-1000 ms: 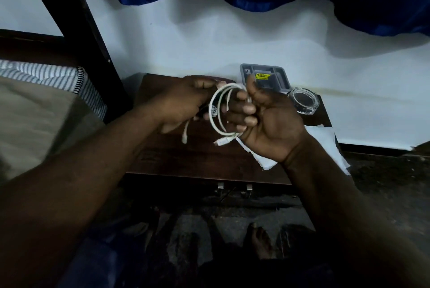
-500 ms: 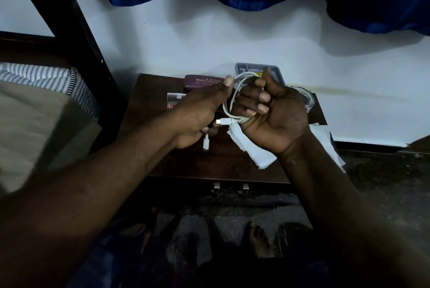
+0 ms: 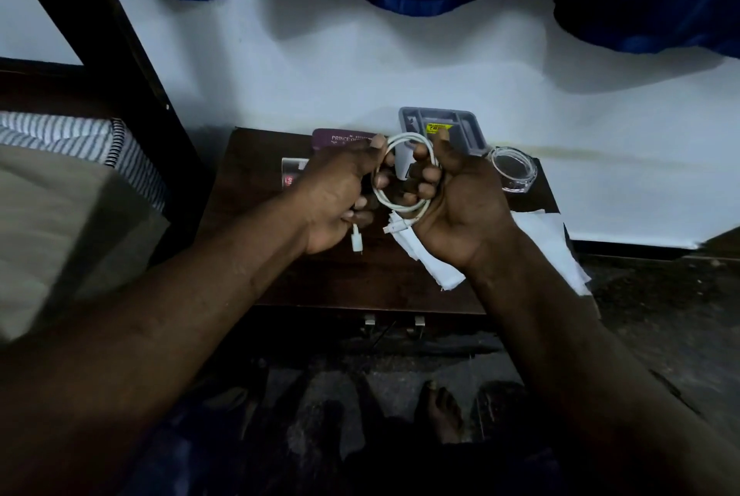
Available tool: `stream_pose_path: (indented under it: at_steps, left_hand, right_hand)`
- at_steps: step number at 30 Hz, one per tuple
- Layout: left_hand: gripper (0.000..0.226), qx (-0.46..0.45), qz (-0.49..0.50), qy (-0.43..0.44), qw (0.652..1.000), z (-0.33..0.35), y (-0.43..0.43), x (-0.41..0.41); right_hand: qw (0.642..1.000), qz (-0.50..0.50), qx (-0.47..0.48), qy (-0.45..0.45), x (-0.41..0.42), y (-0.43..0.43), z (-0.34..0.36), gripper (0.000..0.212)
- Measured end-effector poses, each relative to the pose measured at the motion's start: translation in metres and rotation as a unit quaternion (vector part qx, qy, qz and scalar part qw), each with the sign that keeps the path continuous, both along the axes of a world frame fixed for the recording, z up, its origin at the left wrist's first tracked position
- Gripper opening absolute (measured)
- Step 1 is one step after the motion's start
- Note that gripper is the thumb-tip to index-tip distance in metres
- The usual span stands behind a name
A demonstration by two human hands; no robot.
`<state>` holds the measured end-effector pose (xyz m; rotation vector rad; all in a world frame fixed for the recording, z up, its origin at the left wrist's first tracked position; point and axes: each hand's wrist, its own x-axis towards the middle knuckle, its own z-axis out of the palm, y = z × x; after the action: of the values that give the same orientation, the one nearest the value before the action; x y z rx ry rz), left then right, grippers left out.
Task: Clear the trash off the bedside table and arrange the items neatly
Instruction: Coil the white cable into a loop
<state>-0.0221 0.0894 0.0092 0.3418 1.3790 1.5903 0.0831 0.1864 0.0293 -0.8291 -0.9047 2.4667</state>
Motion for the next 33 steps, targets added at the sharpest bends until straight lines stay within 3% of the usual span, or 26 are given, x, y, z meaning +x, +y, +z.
stream_pose_path:
  at_steps: [7,12,15,19,27,29,33]
  left_hand:
    - [0.023,-0.041,0.028,0.019,0.999,-0.006,0.003,-0.001]
    - [0.027,0.011,-0.027,-0.046,0.999,-0.007,-0.001,-0.003]
    - [0.028,0.011,-0.022,-0.04,0.999,-0.01,-0.001,-0.002]
    - [0.032,-0.03,0.001,0.09,0.995,-0.012,-0.003,0.003]
    - [0.026,-0.025,0.007,0.114,0.993,-0.002,-0.008,0.003]
    - [0.024,-0.026,0.004,0.099,0.995,0.002,-0.009,0.001]
    - [0.02,-0.03,-0.027,-0.022,0.999,0.009,-0.01,-0.001]
  right_hand:
    - [0.998,0.058,0.012,0.004,0.001,-0.004,0.003,0.042]
    - [0.991,0.024,-0.097,0.091,0.003,0.0,0.003,0.042]
    - [0.988,0.01,-0.119,0.094,0.002,0.003,0.0,0.041]
    - [0.993,-0.012,-0.094,0.071,-0.001,0.004,-0.001,0.042]
    - [0.997,-0.067,0.021,-0.011,-0.006,-0.006,0.001,0.045]
    - [0.997,-0.065,0.035,-0.033,-0.006,-0.005,0.0,0.044]
    - [0.989,-0.054,0.093,-0.098,-0.007,0.001,-0.011,0.044]
